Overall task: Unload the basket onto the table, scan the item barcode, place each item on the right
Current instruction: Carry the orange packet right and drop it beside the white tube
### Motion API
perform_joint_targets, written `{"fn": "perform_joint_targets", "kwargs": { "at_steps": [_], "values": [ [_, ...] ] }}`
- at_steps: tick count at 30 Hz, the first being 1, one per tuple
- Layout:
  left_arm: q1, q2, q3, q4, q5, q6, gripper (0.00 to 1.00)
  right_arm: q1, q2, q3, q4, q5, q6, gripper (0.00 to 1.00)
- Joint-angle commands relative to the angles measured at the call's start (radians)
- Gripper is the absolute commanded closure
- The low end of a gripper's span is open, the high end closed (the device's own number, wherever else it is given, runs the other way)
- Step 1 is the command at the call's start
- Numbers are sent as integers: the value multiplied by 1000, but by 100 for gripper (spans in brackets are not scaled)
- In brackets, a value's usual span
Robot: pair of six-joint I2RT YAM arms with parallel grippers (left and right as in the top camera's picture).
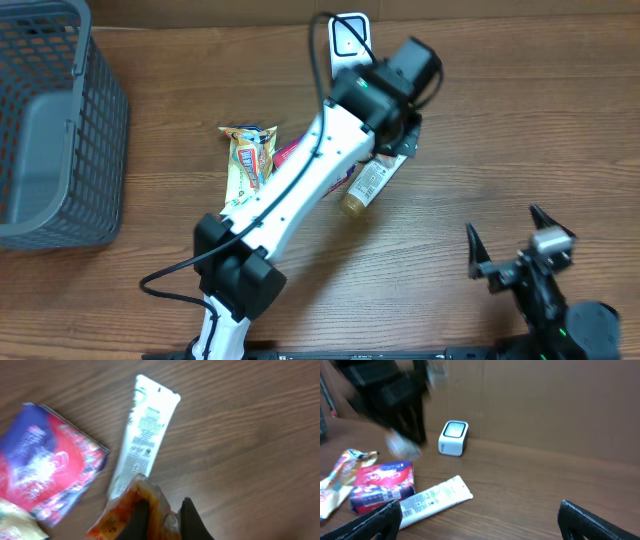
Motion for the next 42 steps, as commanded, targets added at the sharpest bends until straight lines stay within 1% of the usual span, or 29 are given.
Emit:
{"fn": "perform_joint_targets", "kwargs": {
  "at_steps": [1, 4, 6, 8, 13, 15, 16, 17, 18, 19, 20, 21, 22, 25, 27, 33, 36, 37, 38, 39, 40, 41, 42],
  "values": [
    [-41, -28, -132, 105, -42, -46, 96, 5, -8, 135, -83, 40, -8, 0],
    [-70, -28, -244, 237, -46, -45, 96, 5, -8, 190, -150, 18, -7, 0],
    [-80, -28, -310, 322, -45, -45, 96, 5, -8, 200, -153, -45, -7, 0],
    [-84, -28, -372, 396, -14, -45, 96, 5, -8, 199, -134, -90, -7, 0],
    [-86, -28, -475, 496, 35, -50, 95, 5, -8, 199, -119, -131, -7, 0],
    [-86, -28, -514, 545, 80, -50, 94, 5, -8, 199, -118, -142, -6, 0],
    [-86, -28, -528, 563, 107, -50, 91, 5, -8, 199, -120, -142, -5, 0],
    [-86, -28, -541, 583, 134, -50, 85, 5, -8, 199, -121, -142, 1, 0],
    [-86, -28, -553, 604, 157, -50, 66, 5, -8, 199, -123, -141, 6, 0],
    [-87, -28, -559, 620, 176, -50, 43, 5, -8, 199, -126, -137, 19, 0],
    [-89, -28, -559, 626, 193, -49, 31, 5, -8, 199, -128, -131, 29, 0],
    [-89, -28, -558, 629, 197, -49, 6, 5, -8, 199, -130, -123, 48, 0],
    [-90, -29, -549, 629, 207, -39, 0, 5, -8, 199, -133, -114, 57, 0],
    [-92, -29, -499, 606, 236, -14, 0, 5, -8, 199, -133, -78, 101, 0],
    [-92, -29, -427, 547, 230, 12, 0, 5, -8, 199, -135, -68, 118, 0],
    [-92, -29, -225, 348, 132, 56, 0, 5, -8, 199, -169, -69, 118, 0],
    [-92, -29, -215, 277, 81, 97, 0, 5, -8, 199, -208, -69, 119, 0],
    [-92, -28, -221, 258, 64, 111, 1, 5, -8, 199, -216, -69, 119, 0],
    [-92, -28, -231, 247, 52, 125, 5, 5, -8, 199, -220, -70, 124, 0],
    [-91, -28, -240, 243, 51, 149, 23, 5, -8, 199, -221, -77, 127, 0],
    [-92, -28, -246, 242, 52, 169, 66, 5, -8, 199, -216, -103, 125, 0],
    [-91, -28, -250, 240, 50, 180, 83, 5, -8, 199, -204, -134, 125, 0],
    [-90, -28, -250, 239, 50, 195, 85, 5, -8, 199, -183, -189, 126, 0]
  ]
}}
